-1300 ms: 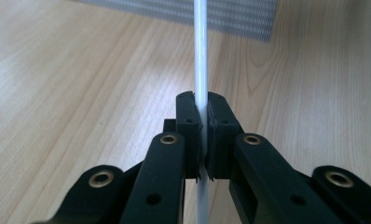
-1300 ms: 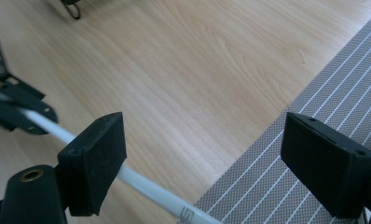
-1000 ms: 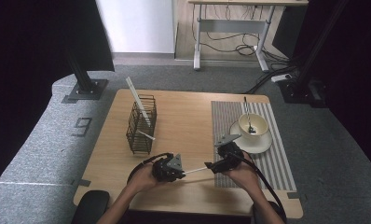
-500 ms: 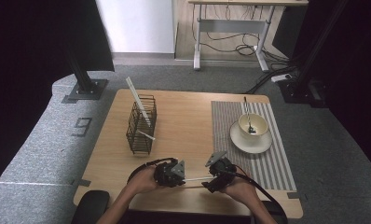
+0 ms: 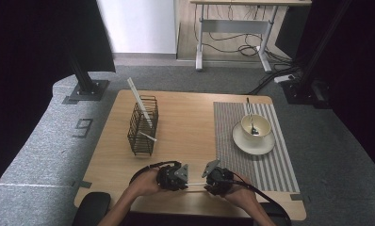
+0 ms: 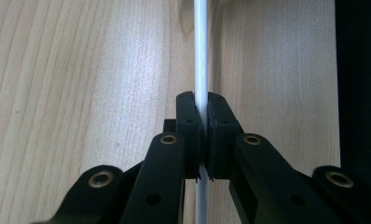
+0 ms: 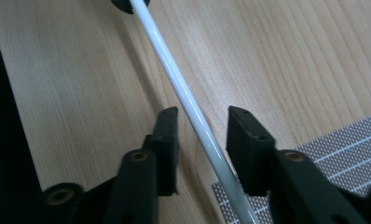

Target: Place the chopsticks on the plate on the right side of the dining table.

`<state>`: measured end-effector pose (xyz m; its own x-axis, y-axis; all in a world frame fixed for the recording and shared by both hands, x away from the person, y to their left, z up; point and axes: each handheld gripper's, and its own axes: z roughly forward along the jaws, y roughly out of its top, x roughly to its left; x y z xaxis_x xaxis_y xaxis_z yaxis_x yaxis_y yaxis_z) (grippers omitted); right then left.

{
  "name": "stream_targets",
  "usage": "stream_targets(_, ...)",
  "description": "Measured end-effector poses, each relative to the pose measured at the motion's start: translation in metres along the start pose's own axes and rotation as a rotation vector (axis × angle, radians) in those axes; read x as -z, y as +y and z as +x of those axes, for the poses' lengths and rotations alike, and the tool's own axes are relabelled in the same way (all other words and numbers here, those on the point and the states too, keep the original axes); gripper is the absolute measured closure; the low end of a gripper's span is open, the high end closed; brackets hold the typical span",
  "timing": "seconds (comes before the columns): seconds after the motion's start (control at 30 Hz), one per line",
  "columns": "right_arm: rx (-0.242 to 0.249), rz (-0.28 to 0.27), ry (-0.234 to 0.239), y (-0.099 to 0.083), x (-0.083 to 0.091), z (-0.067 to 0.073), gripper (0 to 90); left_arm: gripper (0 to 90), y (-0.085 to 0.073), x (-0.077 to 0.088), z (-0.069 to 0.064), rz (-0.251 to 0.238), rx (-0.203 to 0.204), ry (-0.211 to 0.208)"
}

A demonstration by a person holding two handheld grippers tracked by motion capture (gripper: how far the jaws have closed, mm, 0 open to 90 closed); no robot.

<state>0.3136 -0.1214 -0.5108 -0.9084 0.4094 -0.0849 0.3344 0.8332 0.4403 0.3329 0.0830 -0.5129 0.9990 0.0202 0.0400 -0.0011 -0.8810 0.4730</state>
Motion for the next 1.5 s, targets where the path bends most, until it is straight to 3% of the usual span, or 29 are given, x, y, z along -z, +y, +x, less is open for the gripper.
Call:
stream_targets(0.3, 0.013, 0.011, 0.022, 0.0, 0.001, -0.001, 73.9, 84.1, 0.0, 0.0, 0.0, -0.005, -0.011, 0.02)
stream_targets(0.63, 0.017, -0.032, 0.118, 0.0, 0.01, 0.002, 83.0, 73.6, -0.005, 0.006, 0.006, -0.074, -0.002, 0.108)
stream_targets(0.7, 0.018, -0.035, 0.115, 0.0, 0.011, 0.002, 83.1, 72.9, -0.006, 0.006, 0.006, -0.083, 0.004, 0.121)
stream_targets(0.8, 0.005, -0.041, 0.105, -0.001, 0.013, -0.001, 83.1, 64.9, -0.008, 0.007, 0.008, -0.095, 0.019, 0.153)
stream_targets(0.87, -0.008, -0.04, 0.086, -0.002, 0.015, -0.004, 83.0, 52.3, -0.01, 0.008, 0.01, -0.114, 0.047, 0.181)
stream_targets(0.9, -0.008, -0.04, 0.086, -0.002, 0.015, -0.004, 83.0, 52.3, -0.011, 0.008, 0.011, -0.123, 0.061, 0.188)
stream_targets(0.97, -0.017, -0.039, 0.068, -0.003, 0.016, -0.007, 83.0, 45.9, -0.014, 0.01, 0.014, -0.151, 0.118, 0.212)
stream_targets(1.0, -0.031, -0.041, 0.058, -0.005, 0.018, -0.01, 83.1, 37.9, -0.015, 0.01, 0.017, -0.166, 0.147, 0.218)
stream_targets(1.23, -0.073, -0.044, 0.023, -0.012, 0.023, -0.019, 83.0, 23.0, -0.026, 0.015, 0.025, -0.257, 0.289, 0.241)
stream_targets(1.37, -0.089, -0.043, 0.019, -0.014, 0.025, -0.023, 83.0, 17.5, -0.03, 0.017, 0.028, -0.277, 0.344, 0.255)
stream_targets(1.5, -0.113, -0.048, 0.001, -0.019, 0.029, -0.028, 83.0, 11.0, -0.035, 0.019, 0.029, -0.297, 0.374, 0.285)
